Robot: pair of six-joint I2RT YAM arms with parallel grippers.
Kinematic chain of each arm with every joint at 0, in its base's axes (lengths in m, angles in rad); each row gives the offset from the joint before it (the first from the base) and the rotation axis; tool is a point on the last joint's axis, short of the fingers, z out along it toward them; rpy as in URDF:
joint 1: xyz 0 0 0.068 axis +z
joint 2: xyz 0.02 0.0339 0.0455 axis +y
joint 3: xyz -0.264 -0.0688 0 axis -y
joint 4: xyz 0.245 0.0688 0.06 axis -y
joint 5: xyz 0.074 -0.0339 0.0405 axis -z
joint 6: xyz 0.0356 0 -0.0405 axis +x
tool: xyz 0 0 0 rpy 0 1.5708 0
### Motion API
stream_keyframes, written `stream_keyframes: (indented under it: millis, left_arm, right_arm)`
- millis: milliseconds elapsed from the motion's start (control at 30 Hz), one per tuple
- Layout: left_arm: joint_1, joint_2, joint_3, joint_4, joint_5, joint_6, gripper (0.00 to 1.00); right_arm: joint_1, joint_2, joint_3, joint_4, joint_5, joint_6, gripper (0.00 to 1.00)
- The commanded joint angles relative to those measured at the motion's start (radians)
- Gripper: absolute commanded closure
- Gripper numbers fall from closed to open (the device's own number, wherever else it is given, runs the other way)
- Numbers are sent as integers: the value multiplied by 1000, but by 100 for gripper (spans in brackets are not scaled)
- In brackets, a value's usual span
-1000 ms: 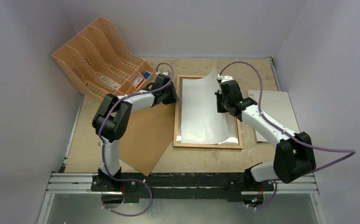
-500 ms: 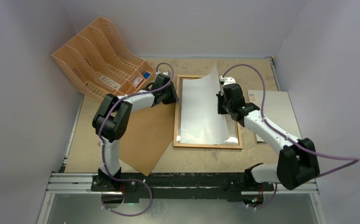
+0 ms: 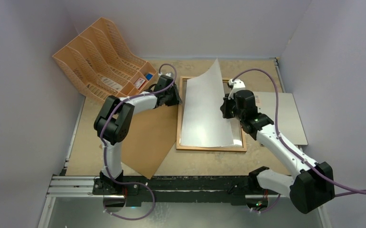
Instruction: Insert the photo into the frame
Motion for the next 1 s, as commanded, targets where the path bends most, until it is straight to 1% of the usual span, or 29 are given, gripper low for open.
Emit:
stream_keyframes:
  millis: [0,233,433,600,767,967]
  left_arm:
    - [3,2,31,2,-23,5,76]
    - [4,0,31,-1,-22,6,76]
    - [3,-3,30,-2,-24,6,76]
    - [3,0,29,-2,-22,7,76]
    - [3,2,29,0,-22,8,76]
    - [3,6,29,1,-18,9,76]
  right_arm:
    - [5,13,2,15,-9,13,100]
    - [5,79,28,12,33,14,100]
    - [5,138,83,-9,107,-3,95]
    - [5,196,126,-21,157,-23,94]
    - [5,240,134,-21,185,-27,94]
    - [5,271,136,-43,272,-8,93]
